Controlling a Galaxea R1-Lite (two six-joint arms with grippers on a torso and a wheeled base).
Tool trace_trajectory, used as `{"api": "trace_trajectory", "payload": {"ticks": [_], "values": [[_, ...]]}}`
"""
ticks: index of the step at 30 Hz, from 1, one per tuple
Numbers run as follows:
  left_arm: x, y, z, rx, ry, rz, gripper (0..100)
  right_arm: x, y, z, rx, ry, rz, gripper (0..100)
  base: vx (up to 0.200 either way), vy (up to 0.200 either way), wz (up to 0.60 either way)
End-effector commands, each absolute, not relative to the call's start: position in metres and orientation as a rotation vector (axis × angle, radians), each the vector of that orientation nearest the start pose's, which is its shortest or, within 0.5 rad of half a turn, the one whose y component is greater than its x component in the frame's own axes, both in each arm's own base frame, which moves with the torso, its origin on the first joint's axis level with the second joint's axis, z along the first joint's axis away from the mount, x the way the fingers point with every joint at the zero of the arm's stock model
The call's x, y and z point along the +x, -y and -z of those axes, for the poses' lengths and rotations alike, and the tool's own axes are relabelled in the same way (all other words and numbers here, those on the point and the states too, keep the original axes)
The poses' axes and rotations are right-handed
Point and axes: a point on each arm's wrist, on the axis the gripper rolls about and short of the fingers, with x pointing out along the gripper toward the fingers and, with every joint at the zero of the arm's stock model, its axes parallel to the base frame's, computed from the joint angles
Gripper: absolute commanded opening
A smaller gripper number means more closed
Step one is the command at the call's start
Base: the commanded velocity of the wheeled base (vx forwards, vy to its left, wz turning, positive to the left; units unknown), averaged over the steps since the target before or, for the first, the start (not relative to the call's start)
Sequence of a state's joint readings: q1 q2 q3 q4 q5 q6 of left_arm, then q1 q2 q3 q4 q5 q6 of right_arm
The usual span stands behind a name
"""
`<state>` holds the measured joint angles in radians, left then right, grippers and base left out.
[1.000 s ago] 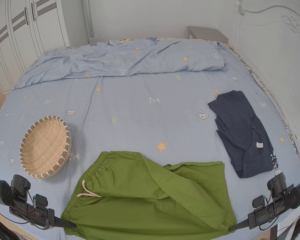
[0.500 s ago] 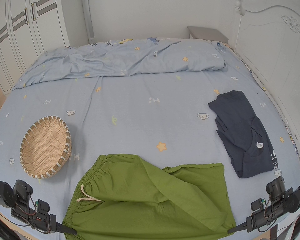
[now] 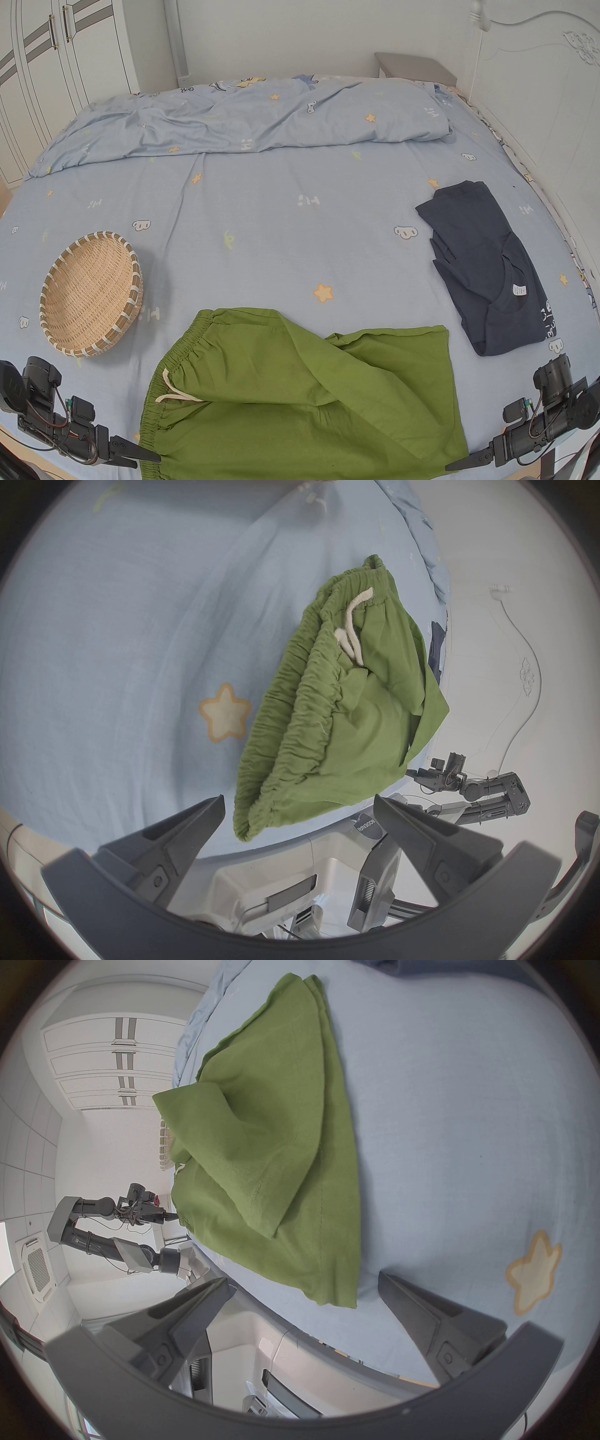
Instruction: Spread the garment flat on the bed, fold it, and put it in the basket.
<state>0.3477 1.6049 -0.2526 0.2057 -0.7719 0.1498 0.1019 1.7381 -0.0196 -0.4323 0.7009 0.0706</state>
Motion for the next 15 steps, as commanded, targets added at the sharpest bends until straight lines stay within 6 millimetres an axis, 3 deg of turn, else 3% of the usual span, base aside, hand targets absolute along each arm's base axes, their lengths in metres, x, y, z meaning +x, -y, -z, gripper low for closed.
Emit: {"api": "trace_trajectory", "payload": {"ticks": [1,7,9,12,13,15], "values": [[0.115,-0.027,-0.084,-0.664,-1.180,0.413,100,0.120,-0.025,-0.028,0.428,-1.191,-0.648,100,0.000,0.000,0.00],[0.114,-0.025,-0.144,-0.610,-1.078,0.420,100,0.121,-0.016,-0.054,0.404,-0.971,-0.613,100,0.000,0.000,0.00],[0.128,-0.025,-0.168,-0.550,-1.013,0.454,100,0.130,-0.012,-0.070,0.381,-0.858,-0.598,100,0.000,0.000,0.00],[0.142,-0.023,-0.186,-0.528,-0.973,0.479,100,0.139,-0.008,-0.085,0.360,-0.769,-0.590,100,0.000,0.000,0.00],[0.165,-0.023,-0.197,-0.540,-0.954,0.489,100,0.150,-0.006,-0.101,0.332,-0.686,-0.587,100,0.000,0.000,0.00],[0.190,-0.017,-0.200,-0.541,-0.960,0.525,100,0.163,-0.006,-0.120,0.303,-0.610,-0.604,100,0.000,0.000,0.00]]}}
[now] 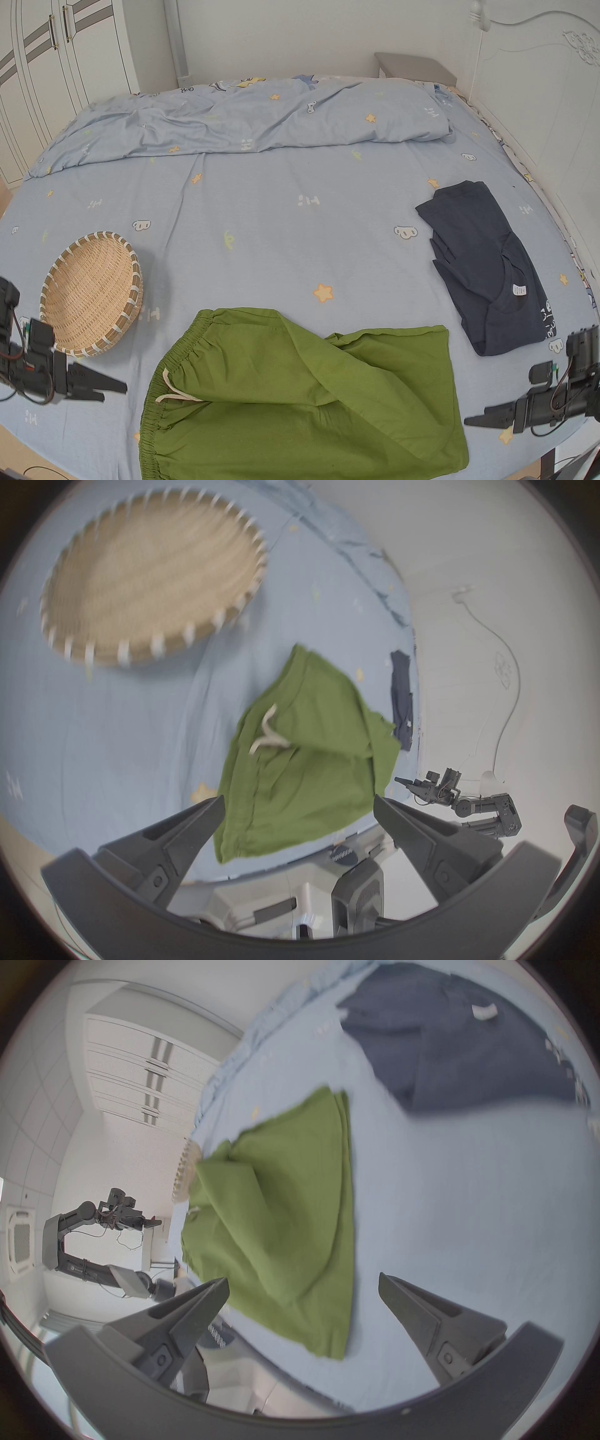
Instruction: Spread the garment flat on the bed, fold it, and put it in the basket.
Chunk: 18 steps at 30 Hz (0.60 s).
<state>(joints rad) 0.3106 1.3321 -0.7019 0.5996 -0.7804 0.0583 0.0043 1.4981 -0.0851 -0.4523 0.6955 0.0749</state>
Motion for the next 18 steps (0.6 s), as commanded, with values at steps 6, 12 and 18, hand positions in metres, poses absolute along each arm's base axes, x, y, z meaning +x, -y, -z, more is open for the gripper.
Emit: {"api": "trace_trajectory", "payload": {"ticks": [6,12,18], "values": [[0.256,0.016,-0.193,-0.571,-0.984,0.605,100,0.187,-0.015,-0.160,0.262,-0.539,-0.649,100,0.000,0.000,0.00],[0.327,0.031,-0.154,-0.558,-1.004,0.487,100,0.184,-0.029,-0.168,0.217,-0.549,-0.663,100,0.000,0.000,0.00],[0.343,0.029,-0.131,-0.549,-1.051,0.421,100,0.185,-0.030,-0.166,0.218,-0.557,-0.667,100,0.000,0.000,0.00]]}}
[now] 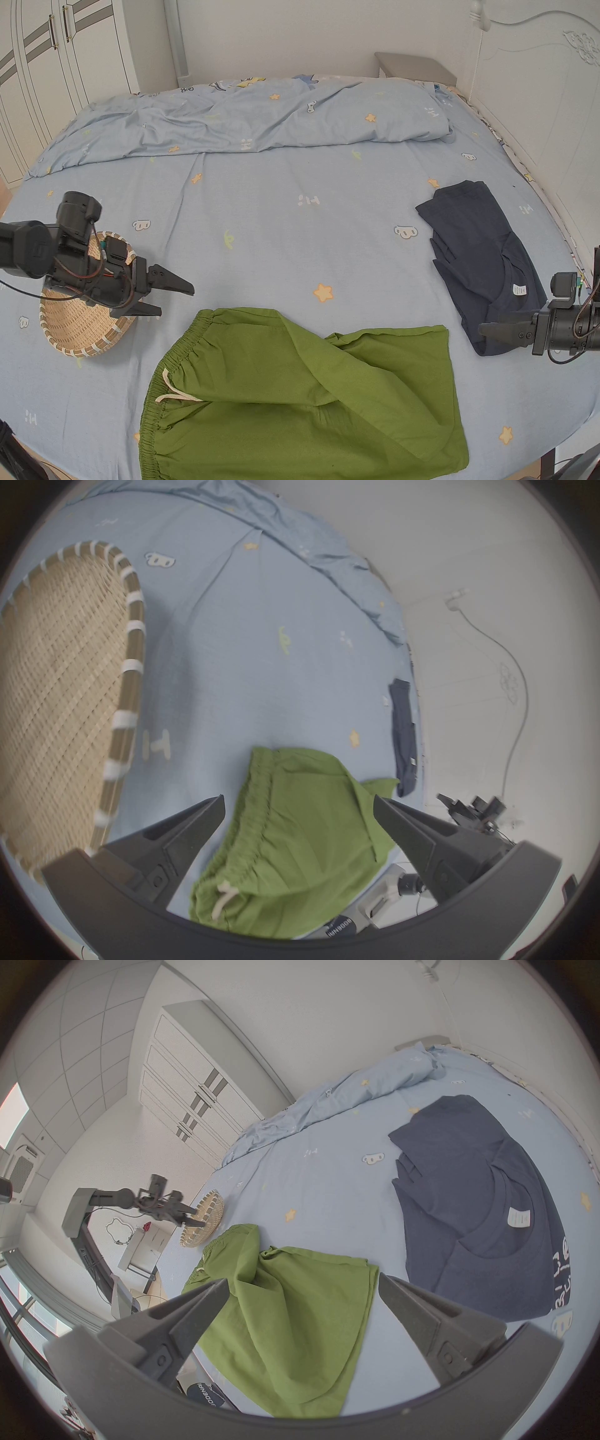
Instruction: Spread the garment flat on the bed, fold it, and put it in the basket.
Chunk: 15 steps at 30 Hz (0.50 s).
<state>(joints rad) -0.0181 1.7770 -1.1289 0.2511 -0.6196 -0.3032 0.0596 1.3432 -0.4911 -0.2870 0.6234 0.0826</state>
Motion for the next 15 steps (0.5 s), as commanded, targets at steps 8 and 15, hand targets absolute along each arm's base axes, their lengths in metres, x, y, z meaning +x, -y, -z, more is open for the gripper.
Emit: {"api": "trace_trajectory", "payload": {"ticks": [8,15], "values": [[0.352,0.034,-0.115,-0.544,-1.082,0.419,100,0.183,-0.036,-0.166,0.205,-0.562,-0.680,100,0.000,0.000,0.00],[0.361,0.035,-0.101,-0.551,-1.091,0.425,100,0.183,-0.036,-0.165,0.204,-0.568,-0.670,100,0.000,0.000,0.00]]}}
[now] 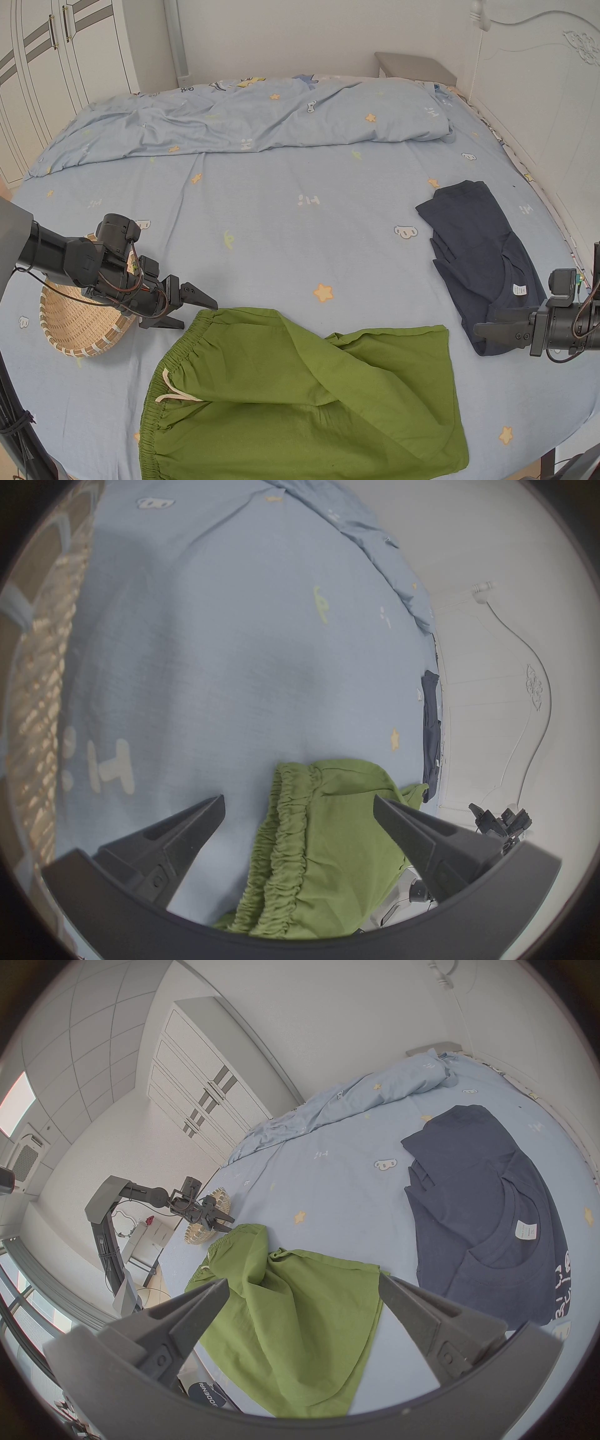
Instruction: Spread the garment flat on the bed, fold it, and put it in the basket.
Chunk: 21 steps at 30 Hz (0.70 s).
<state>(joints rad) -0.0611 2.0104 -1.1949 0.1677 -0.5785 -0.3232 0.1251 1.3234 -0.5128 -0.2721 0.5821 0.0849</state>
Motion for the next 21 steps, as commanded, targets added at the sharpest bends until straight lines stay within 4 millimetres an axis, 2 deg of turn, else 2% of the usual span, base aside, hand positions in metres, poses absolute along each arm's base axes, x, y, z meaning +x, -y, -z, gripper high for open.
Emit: {"api": "trace_trajectory", "payload": {"ticks": [1,8,9,21], "values": [[0.3616,0.0352,-0.0999,-0.556,-1.095,0.424,100,0.1835,-0.0360,-0.1648,0.204,-0.568,-0.670,100,0.000,0.000,0.00],[0.3638,0.0393,-0.0952,-0.558,-1.111,0.431,100,0.1835,-0.0360,-0.1641,0.204,-0.571,-0.670,100,0.000,0.000,0.00],[0.3638,0.0399,-0.0952,-0.557,-1.111,0.432,0,0.1835,-0.0360,-0.1641,0.204,-0.571,-0.670,100,0.000,0.000,0.00],[0.3624,0.0376,-0.0972,-0.562,-1.111,0.425,0,0.1827,-0.0379,-0.1625,0.203,-0.580,-0.678,100,0.000,0.000,0.00]]}}
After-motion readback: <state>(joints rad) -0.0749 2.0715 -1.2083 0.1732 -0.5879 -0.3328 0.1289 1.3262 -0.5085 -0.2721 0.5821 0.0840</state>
